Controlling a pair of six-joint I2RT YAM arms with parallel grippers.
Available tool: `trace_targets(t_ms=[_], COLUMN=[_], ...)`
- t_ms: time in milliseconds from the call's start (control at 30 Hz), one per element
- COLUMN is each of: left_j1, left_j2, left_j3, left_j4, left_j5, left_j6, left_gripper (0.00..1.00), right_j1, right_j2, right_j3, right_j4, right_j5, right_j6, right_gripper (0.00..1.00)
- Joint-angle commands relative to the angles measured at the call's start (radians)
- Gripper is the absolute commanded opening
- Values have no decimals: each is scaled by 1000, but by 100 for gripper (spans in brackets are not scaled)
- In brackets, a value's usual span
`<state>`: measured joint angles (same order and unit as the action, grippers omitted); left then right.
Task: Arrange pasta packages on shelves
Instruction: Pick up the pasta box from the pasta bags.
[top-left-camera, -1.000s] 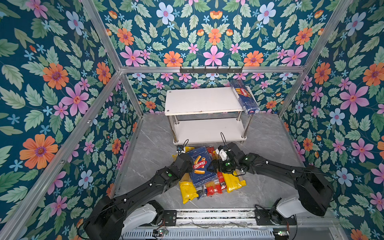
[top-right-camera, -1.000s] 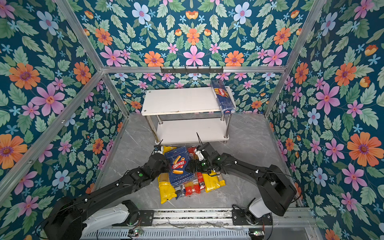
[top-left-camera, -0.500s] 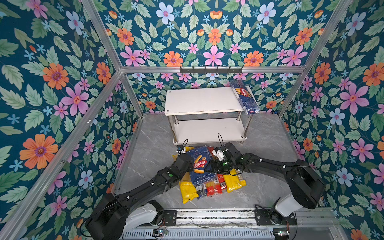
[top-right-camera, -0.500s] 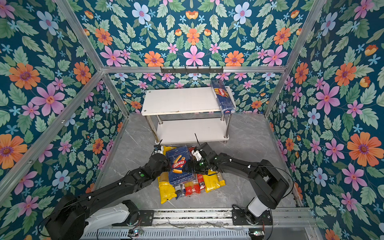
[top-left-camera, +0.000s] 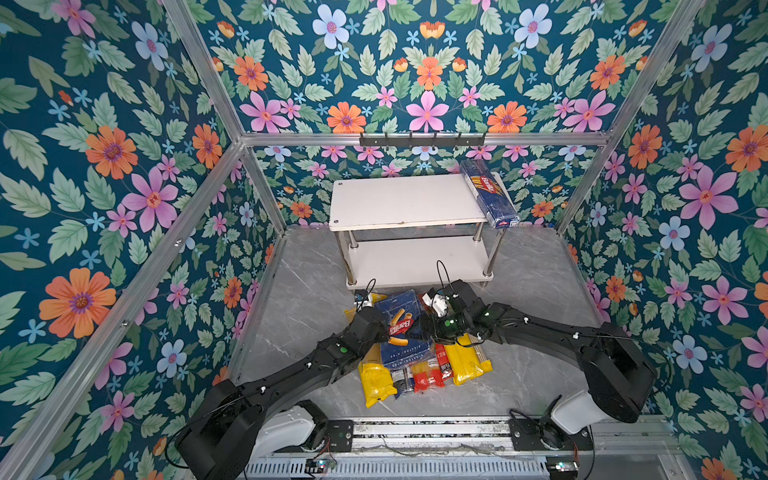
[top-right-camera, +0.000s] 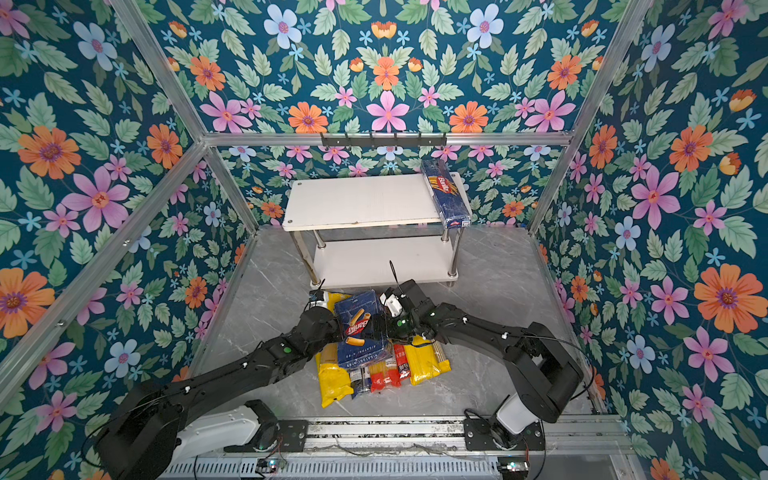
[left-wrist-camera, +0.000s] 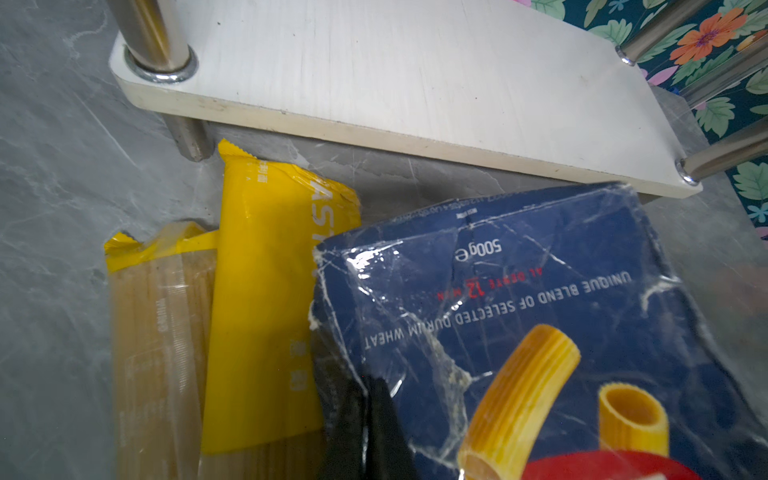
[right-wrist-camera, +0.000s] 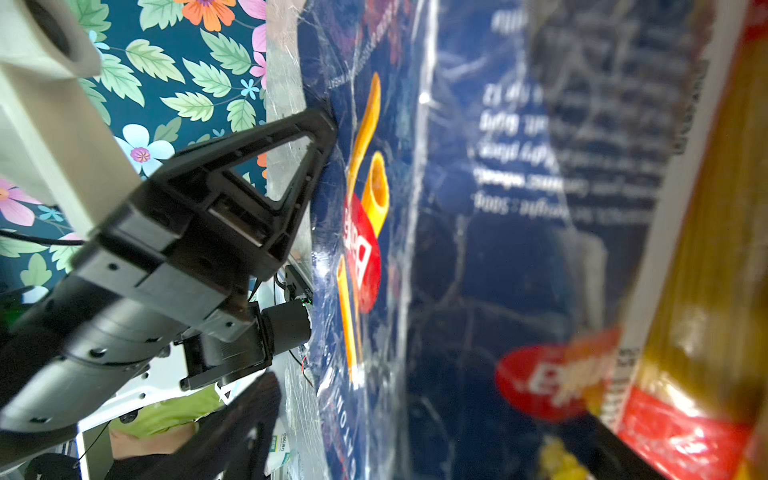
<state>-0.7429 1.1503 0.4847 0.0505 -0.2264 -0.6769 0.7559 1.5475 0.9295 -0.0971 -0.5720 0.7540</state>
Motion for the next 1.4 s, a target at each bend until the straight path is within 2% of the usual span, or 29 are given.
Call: trace_targets(t_ms=[0, 567, 900, 1233, 1367], left_j1=[-5, -23, -40, -50, -50], left_j2=[7, 14, 11, 10, -14], left_j3=[-16, -25, -8, 2, 17], left_j4=[-79, 11, 34, 35, -2], left_j5=[126, 185, 193, 197, 163], left_j6=[6, -4, 20, 52, 60], left_gripper=[7, 5, 5, 5, 11], right_j1=[1, 1, 0, 1, 1], right_j2=[-5, 78, 153, 146, 120], right_j3=[18, 46, 88, 81, 76], right_j4=[82, 174, 151, 146, 116], right_j5=[-31, -86, -91, -91, -72], right_j6=[-4, 28, 14, 8, -5], right_gripper=[94, 92, 89, 73, 63])
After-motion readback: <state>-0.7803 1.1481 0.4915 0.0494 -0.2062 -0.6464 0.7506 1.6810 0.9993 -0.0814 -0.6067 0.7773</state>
